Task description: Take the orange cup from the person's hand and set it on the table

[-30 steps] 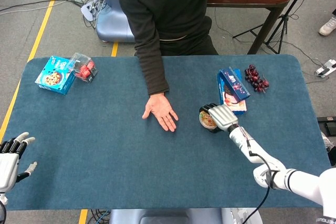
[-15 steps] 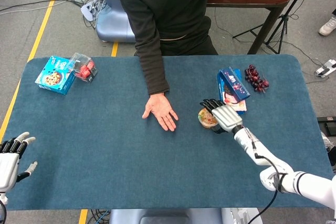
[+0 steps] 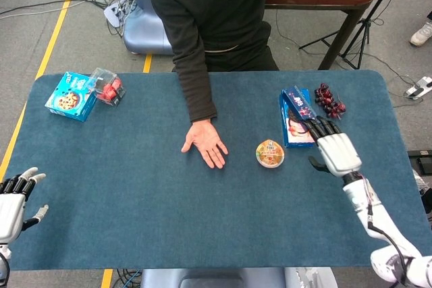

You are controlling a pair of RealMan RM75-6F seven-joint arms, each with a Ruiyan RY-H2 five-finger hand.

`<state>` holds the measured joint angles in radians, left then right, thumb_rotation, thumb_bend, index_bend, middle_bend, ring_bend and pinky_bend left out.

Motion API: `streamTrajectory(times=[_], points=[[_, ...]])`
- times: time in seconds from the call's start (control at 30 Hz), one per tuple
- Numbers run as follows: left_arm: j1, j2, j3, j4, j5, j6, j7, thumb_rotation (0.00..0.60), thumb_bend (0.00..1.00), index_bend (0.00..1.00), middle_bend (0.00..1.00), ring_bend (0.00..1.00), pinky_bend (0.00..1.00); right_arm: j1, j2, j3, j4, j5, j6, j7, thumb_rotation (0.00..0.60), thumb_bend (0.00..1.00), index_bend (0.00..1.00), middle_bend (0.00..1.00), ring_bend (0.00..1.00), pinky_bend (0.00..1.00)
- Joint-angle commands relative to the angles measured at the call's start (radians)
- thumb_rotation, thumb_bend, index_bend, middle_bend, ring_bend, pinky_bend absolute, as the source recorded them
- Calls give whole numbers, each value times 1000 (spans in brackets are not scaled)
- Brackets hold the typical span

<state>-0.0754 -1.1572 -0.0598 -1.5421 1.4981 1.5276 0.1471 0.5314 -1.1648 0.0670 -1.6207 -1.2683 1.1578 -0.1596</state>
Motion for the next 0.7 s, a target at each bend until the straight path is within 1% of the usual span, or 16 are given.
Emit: streamTrajectory(times=[0.03,0.2,0.4,0.53,0.7], points=[[-5,-3,-2,5,-4,-7,-1,600,228,258,188,197,200,-83,48,-32,-44,-20,89,-24,600,298,0,98,0,129],[-13,-8,-8,9,-4,-9,0,600,228,258,188,196,200,-182,72,-51,-69,-41,208,-19,600,299,0,98,0,129],[-20,-11,-12,7,-2,-12,0,600,228,258,188,197,200,-285,65,-62,-61,-72,332,23,600,299,0,112,0,129],[-26,-15,-14,7,0,-14,1,600,228,258,188,197,200,-328,60,-66,-52,-91,370,47,600,298,0,122,0,129],[-31,-19,-14,7,1,-17,3,600,228,258,188,197,200,-358,59,-62,-59,-107,389,48,600,299,0,122,0,129]])
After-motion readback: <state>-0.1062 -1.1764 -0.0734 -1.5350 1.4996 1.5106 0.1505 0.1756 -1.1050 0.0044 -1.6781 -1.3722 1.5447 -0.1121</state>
